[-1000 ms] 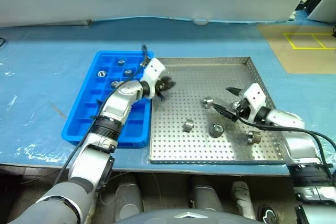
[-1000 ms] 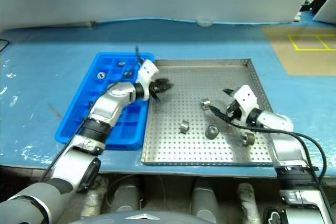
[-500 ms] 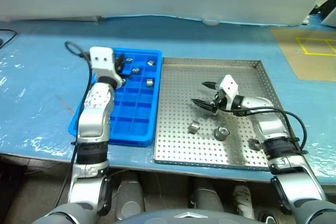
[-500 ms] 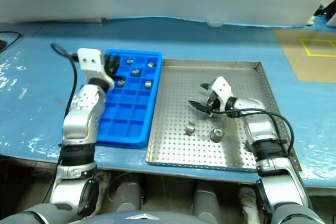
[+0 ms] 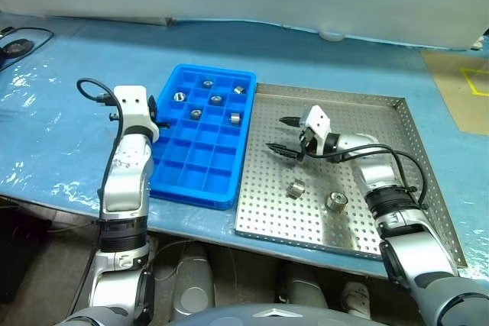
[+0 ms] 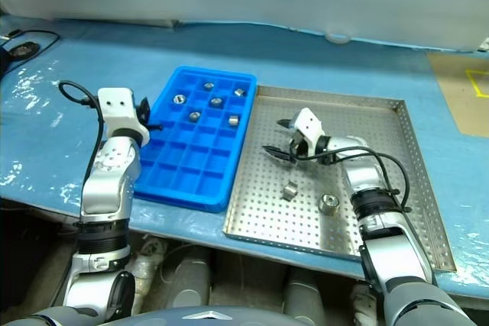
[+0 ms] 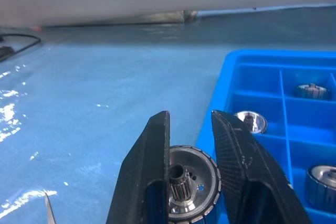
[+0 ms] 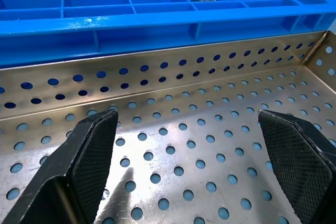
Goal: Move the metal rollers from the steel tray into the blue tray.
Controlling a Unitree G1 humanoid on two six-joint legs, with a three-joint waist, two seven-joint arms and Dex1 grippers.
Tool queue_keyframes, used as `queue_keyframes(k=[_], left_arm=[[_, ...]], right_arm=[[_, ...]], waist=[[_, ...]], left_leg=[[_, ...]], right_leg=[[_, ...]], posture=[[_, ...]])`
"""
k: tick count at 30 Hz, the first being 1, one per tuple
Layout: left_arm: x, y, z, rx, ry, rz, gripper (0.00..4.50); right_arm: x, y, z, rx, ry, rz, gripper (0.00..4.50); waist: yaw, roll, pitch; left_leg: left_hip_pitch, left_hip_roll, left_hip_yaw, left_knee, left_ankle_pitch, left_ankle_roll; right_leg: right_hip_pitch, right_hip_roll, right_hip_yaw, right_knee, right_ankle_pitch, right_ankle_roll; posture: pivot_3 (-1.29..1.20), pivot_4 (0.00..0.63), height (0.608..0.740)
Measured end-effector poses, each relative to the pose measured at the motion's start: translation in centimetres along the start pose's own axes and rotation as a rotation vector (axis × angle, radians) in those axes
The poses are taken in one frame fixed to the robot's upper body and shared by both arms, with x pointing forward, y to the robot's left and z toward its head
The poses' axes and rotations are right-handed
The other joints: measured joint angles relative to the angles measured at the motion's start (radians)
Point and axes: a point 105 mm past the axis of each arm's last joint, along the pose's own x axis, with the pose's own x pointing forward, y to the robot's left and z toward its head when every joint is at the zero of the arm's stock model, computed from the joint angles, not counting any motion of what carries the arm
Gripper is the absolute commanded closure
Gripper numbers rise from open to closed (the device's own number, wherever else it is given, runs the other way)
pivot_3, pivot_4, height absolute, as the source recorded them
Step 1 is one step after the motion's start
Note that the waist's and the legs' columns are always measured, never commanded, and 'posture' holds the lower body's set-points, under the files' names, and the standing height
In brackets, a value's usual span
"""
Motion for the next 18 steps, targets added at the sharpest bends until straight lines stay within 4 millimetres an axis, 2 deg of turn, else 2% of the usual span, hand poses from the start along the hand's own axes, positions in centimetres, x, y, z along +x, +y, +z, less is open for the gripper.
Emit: queue_keyframes(k=[1, 2, 7, 12, 15, 18], left_arm=[[0.0, -0.1, -0.2, -0.004, 0.007, -0.005, 2.90], [0.0, -0.2, -0.3, -0.009, 0.015, -0.014, 2.70], [-0.1, -1.1, -0.5, -0.038, 0.024, -0.068, 1.09], [-0.2, -3.3, 0.1, -0.117, 0.006, -0.213, 1.09], [-0.3, -5.2, 1.5, -0.147, -0.041, -0.335, 1.09], [-1.0, -7.8, 3.0, -0.133, -0.103, -0.533, 1.09]], right_arm=[[-0.1, 0.0, -0.1, 0.001, 0.002, -0.001, 0.00], [-0.2, 0.1, -0.3, 0.003, 0.006, -0.004, 0.00], [-0.5, 0.3, -0.8, 0.011, 0.016, -0.011, 0.00], [-1.0, 0.0, -0.4, 0.011, 0.002, -0.033, 0.00], [-1.5, -0.7, 0.8, 0.036, -0.045, -0.072, 0.00], [-2.4, -1.5, 2.6, 0.101, -0.128, -0.109, 0.00]], waist=[[0.000, 0.000, 0.000], [0.000, 0.000, 0.000], [-0.001, 0.000, 0.000], [-0.002, 0.000, 0.000], [-0.003, 0.000, 0.000], [-0.005, 0.000, 0.000]], left_leg=[[0.000, 0.000, 0.000, 0.000, 0.000, 0.000], [0.000, 0.000, 0.000, 0.000, 0.000, 0.000], [0.000, 0.000, 0.000, 0.000, 0.000, 0.000], [0.000, 0.000, 0.000, 0.000, 0.000, 0.000], [0.000, 0.000, 0.000, 0.000, 0.000, 0.000], [0.000, 0.000, 0.000, 0.000, 0.000, -0.001]], right_leg=[[0.000, 0.000, 0.000, 0.000, 0.000, 0.000], [0.000, 0.000, 0.000, 0.000, 0.000, 0.000], [0.000, 0.000, 0.000, 0.000, 0.000, 0.000], [0.000, 0.000, 0.000, 0.000, 0.000, 0.000], [0.000, 0.000, 0.000, 0.000, 0.000, 0.000], [0.000, 0.000, 0.001, 0.000, 0.000, 0.000]], posture=[[0.27, 0.150, 0.740], [0.25, 0.150, 0.740], [0.24, 0.150, 0.740], [0.20, 0.150, 0.740], [0.18, 0.150, 0.740], [0.14, 0.150, 0.740]])
